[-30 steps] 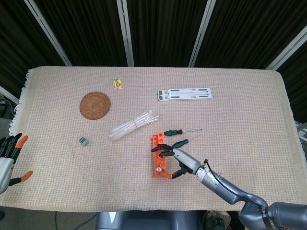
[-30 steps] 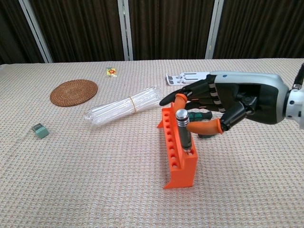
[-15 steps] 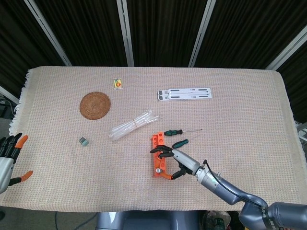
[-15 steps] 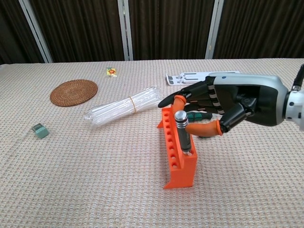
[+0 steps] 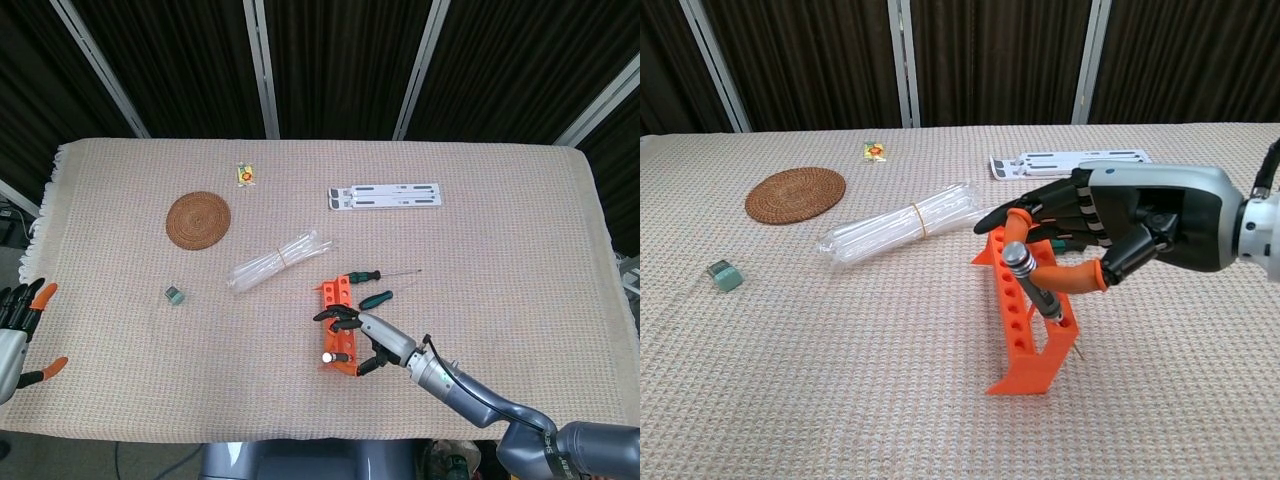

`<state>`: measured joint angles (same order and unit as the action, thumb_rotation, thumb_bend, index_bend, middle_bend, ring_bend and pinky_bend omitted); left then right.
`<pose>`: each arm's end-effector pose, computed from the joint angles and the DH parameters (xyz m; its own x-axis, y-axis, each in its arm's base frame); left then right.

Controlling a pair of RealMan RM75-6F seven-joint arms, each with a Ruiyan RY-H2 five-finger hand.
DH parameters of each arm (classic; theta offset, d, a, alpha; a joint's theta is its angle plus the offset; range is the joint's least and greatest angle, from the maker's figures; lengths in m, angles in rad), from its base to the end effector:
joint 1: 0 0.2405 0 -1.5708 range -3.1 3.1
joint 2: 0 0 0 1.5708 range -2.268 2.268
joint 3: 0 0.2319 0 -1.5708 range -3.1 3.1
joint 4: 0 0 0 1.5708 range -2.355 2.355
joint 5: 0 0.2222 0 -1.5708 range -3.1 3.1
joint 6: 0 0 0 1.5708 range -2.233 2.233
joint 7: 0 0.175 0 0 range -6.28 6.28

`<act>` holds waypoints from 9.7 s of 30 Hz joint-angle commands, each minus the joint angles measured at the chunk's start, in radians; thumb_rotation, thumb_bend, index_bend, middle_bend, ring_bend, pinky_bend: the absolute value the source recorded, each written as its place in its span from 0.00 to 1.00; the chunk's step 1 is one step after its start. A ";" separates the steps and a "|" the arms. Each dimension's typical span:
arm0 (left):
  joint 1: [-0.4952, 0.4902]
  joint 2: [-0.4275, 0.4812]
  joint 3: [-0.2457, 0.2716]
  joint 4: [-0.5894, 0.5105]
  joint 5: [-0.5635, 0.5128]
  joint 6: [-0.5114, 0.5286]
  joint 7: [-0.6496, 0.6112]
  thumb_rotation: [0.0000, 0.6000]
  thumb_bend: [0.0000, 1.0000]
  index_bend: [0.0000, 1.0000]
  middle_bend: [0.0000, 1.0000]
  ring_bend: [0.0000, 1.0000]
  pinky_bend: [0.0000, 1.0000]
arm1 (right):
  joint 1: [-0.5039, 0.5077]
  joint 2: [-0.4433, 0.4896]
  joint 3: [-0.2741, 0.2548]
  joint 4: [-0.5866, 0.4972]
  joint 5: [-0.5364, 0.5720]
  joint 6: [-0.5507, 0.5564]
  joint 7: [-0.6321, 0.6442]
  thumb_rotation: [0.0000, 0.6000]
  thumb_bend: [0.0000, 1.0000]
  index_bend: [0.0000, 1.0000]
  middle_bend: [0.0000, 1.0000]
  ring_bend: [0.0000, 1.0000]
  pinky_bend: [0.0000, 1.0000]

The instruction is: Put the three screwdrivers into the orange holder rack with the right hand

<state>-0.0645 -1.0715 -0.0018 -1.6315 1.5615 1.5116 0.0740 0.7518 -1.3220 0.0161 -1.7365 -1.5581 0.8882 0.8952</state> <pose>-0.2917 0.1943 0.1420 0.4920 0.0262 0.8702 0.8700 -0.0513 -0.4903 -0.0889 -0.2762 -0.0315 -0.2824 -0.7827 0.5547 -0.8226 -0.0999 -0.5597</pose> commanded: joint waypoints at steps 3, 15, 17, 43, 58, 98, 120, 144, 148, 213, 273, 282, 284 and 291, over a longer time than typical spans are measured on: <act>0.000 0.000 0.000 0.001 0.000 0.001 -0.001 1.00 0.06 0.00 0.00 0.00 0.00 | -0.001 0.005 0.003 -0.003 -0.001 0.006 -0.003 1.00 0.49 0.56 0.15 0.00 0.00; -0.001 -0.001 0.000 0.001 0.001 -0.001 -0.003 1.00 0.06 0.00 0.00 0.00 0.00 | 0.000 0.005 -0.005 -0.005 -0.004 -0.006 -0.002 1.00 0.49 0.56 0.15 0.00 0.00; 0.000 0.000 0.000 0.002 0.001 0.001 -0.004 1.00 0.06 0.00 0.00 0.00 0.00 | 0.000 0.004 -0.005 -0.006 -0.005 -0.005 -0.001 1.00 0.49 0.56 0.15 0.00 0.00; 0.001 -0.003 0.001 0.007 0.003 0.003 -0.017 1.00 0.06 0.00 0.00 0.00 0.00 | -0.009 0.024 0.009 -0.029 0.005 0.016 0.033 1.00 0.22 0.34 0.12 0.00 0.00; -0.004 -0.001 -0.010 0.005 0.005 0.009 -0.010 1.00 0.06 0.00 0.00 0.00 0.00 | -0.001 0.094 0.091 0.038 0.153 0.009 -0.247 1.00 0.22 0.35 0.12 0.00 0.00; -0.047 -0.019 -0.032 0.035 -0.036 -0.049 0.000 1.00 0.06 0.00 0.00 0.00 0.00 | 0.146 -0.189 0.042 0.242 0.566 0.031 -1.722 1.00 0.21 0.38 0.04 0.00 0.00; -0.053 -0.023 -0.030 0.043 -0.041 -0.056 -0.010 1.00 0.06 0.00 0.00 0.00 0.00 | 0.177 -0.232 0.020 0.238 0.680 0.008 -1.790 1.00 0.21 0.41 0.04 0.00 0.00; -0.056 -0.026 -0.029 0.051 -0.048 -0.061 -0.015 1.00 0.06 0.00 0.00 0.00 0.00 | 0.185 -0.270 0.004 0.289 0.681 -0.011 -1.738 1.00 0.28 0.51 0.09 0.00 0.00; -0.056 -0.026 -0.028 0.052 -0.050 -0.061 -0.016 1.00 0.06 0.00 0.00 0.00 0.00 | 0.181 -0.272 0.006 0.301 0.676 -0.024 -1.706 1.00 0.35 0.53 0.10 0.00 0.00; -0.041 0.011 -0.012 -0.022 -0.023 -0.036 0.017 1.00 0.06 0.00 0.00 0.00 0.00 | 0.075 0.172 0.104 0.095 -0.249 -0.040 0.671 1.00 0.52 0.62 0.17 0.00 0.00; -0.045 0.005 -0.016 -0.014 -0.032 -0.046 0.014 1.00 0.06 0.00 0.00 0.00 0.00 | 0.136 0.019 0.004 0.176 0.023 -0.104 0.261 1.00 0.48 0.55 0.15 0.00 0.00; -0.045 0.005 -0.017 -0.014 -0.029 -0.043 0.014 1.00 0.06 0.00 0.00 0.00 0.00 | 0.129 0.027 0.007 0.162 0.028 -0.113 0.233 1.00 0.28 0.35 0.10 0.00 0.00; -0.045 0.005 -0.018 -0.014 -0.029 -0.041 0.013 1.00 0.06 0.00 0.00 0.00 0.00 | 0.127 0.030 0.008 0.158 0.024 -0.110 0.235 1.00 0.22 0.29 0.08 0.00 0.00; -0.045 0.005 -0.020 -0.014 -0.028 -0.037 0.011 1.00 0.06 0.00 0.00 0.00 0.00 | 0.121 0.061 0.011 0.137 -0.004 -0.081 0.242 1.00 0.06 0.12 0.02 0.00 0.00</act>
<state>-0.1093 -1.0660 -0.0221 -1.6454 1.5338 1.4745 0.0848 0.8743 -1.2664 0.0263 -1.5949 -1.5575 0.8018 1.1348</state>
